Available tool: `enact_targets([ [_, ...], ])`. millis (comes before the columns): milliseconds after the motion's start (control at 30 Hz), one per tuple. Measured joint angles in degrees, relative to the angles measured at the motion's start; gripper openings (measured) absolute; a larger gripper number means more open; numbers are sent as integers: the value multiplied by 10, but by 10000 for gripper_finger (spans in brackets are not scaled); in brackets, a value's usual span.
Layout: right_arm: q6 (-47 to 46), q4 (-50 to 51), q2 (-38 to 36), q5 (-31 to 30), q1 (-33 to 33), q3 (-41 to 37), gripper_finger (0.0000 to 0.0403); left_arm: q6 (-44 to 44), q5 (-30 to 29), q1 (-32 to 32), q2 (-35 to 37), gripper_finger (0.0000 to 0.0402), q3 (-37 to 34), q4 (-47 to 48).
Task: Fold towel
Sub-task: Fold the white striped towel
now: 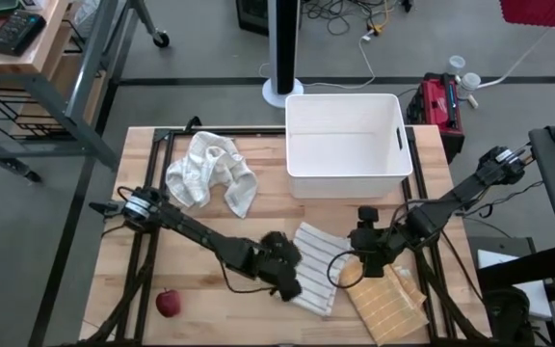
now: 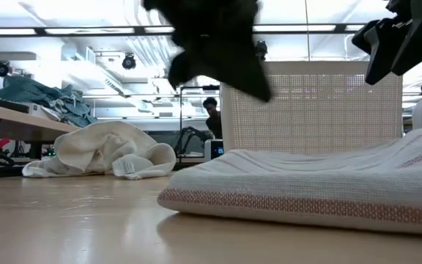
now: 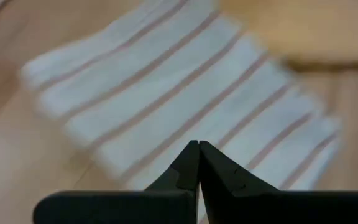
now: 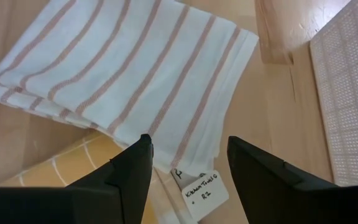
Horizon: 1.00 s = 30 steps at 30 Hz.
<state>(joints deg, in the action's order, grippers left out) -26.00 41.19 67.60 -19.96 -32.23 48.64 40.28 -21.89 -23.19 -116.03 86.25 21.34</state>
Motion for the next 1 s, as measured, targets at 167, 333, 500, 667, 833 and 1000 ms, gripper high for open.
enact_targets([
  [167, -1, -1, 0, -1, 0, 0, 199, 1, 13, 11, -44, 0, -6, -48],
  [333, -1, -2, 0, -1, 0, 0, 199, 32, 35, 15, -72, 0, -6, -25],
  [500, 0, -5, 0, -3, 0, 0, 199, 89, 33, 15, -69, 0, -5, 89],
  [667, 0, -23, 0, -11, 0, 0, 199, 109, 29, 13, -66, 0, -5, 132],
  [833, 1, -78, 3, -12, 0, -7, 199, 138, 33, 13, -57, 0, -6, 153],
  [1000, 3, -234, 18, -12, 2, -64, 199, 158, 30, 5, -42, 0, -8, 137],
])
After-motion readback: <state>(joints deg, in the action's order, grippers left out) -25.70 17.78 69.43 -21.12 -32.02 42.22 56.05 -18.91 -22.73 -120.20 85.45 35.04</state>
